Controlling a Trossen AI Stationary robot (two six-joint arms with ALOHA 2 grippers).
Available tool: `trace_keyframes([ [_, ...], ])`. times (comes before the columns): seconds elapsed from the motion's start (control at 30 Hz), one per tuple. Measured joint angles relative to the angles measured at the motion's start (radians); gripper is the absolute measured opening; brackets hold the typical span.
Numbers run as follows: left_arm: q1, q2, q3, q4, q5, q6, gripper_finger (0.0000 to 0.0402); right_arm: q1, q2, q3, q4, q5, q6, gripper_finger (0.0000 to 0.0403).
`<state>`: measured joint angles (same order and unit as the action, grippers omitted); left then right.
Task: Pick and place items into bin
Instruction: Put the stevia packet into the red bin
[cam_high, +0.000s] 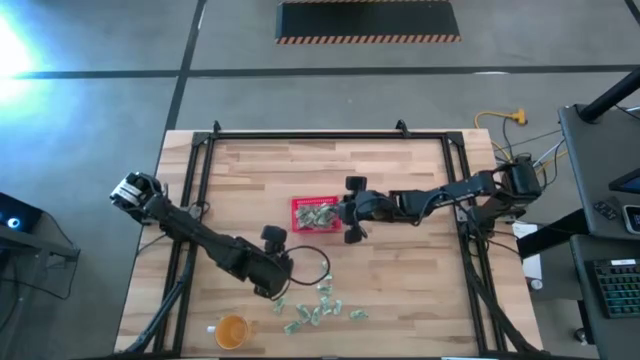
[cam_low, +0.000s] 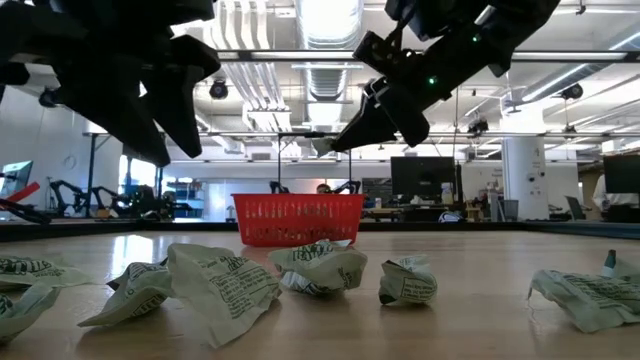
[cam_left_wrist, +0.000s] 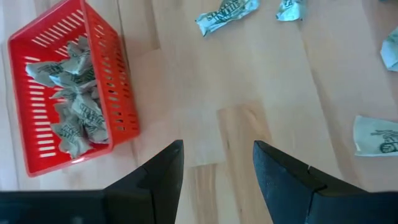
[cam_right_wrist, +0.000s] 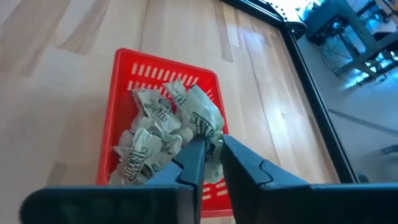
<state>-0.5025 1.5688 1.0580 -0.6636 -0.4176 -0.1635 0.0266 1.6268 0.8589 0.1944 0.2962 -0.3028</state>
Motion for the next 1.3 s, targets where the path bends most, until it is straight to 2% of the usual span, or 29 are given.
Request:
trace_keyframes([
  [0.13, -0.005, 0.0, 0.0, 0.001, 0.009, -0.034, 0.0176, -0.01, 0.0, 0.0, 0.005, -0.029, -0.015, 0.0079],
  [0.27, -0.006, 0.0, 0.0, 0.015, 0.064, -0.044, 0.0176, -0.016, 0.0, 0.0, 0.005, -0.028, -0.015, 0.0113],
  [0.47, -0.011, 0.0, -0.004, 0.116, 0.287, -0.045, 0.0176, -0.011, -0.004, 0.0, -0.008, -0.03, -0.02, 0.014],
  [0.6, -0.023, 0.0, -0.03, 0.218, 0.409, -0.048, 0.0176, -0.011, -0.011, 0.001, -0.037, -0.081, -0.026, 0.0143],
  [0.87, -0.048, 0.013, -0.088, 0.247, 0.424, -0.145, 0.0176, -0.01, -0.037, 0.002, -0.107, -0.193, 0.001, 0.0131],
  [1.0, -0.051, 0.039, -0.134, 0.345, 0.446, -0.154, 0.0176, -0.004, -0.037, 0.002, -0.115, -0.201, 0.013, 0.0126],
  [1.3, -0.052, 0.084, -0.165, 0.363, 0.446, -0.146, 0.0176, 0.002, -0.037, 0.002, -0.113, -0.201, 0.016, 0.0127],
])
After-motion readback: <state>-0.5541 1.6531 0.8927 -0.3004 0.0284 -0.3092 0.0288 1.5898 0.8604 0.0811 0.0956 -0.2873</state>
